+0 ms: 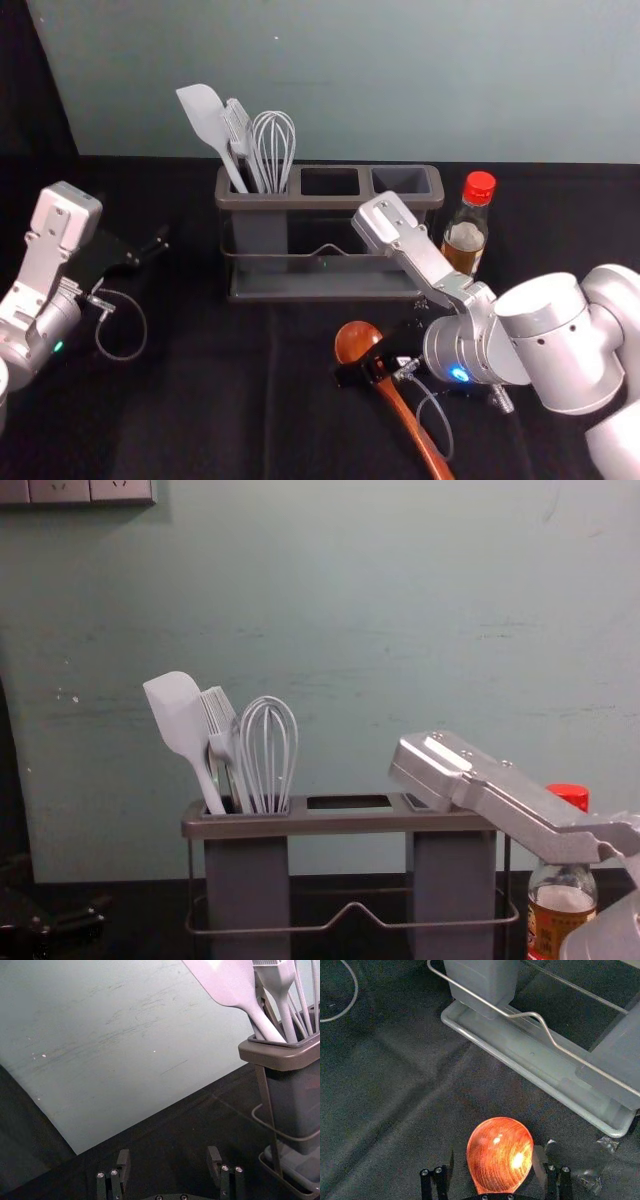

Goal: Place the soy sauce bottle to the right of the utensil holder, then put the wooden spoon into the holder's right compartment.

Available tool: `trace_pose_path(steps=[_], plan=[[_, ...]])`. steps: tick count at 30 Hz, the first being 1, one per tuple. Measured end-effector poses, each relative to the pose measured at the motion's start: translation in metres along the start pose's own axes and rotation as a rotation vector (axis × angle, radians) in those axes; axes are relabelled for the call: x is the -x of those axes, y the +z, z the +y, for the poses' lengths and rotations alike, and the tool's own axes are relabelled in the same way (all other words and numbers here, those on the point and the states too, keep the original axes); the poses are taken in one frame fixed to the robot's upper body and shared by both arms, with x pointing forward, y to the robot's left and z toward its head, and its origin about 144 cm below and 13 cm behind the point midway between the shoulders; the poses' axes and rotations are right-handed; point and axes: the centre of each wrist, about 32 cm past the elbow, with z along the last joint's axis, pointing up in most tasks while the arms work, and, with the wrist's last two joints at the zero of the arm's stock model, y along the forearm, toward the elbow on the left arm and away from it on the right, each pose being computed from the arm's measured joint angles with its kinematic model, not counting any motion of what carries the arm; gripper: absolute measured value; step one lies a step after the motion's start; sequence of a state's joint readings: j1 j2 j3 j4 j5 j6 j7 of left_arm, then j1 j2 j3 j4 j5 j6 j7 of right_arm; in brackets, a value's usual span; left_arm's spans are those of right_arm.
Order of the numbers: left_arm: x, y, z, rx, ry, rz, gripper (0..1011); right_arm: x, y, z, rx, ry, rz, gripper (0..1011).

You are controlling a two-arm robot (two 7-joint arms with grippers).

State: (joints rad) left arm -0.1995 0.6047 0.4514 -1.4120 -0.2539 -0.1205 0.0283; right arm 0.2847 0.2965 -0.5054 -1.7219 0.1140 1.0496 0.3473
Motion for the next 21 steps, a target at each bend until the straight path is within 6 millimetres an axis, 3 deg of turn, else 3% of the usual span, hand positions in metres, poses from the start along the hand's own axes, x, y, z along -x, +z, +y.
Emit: trace_pose_path(steps=[21], plan=[[0.0,0.0,0.0,0.0,0.0,0.0,1005,-0.0028,0.001,0.0014,0.001,-0.007,-0.005,1004]])
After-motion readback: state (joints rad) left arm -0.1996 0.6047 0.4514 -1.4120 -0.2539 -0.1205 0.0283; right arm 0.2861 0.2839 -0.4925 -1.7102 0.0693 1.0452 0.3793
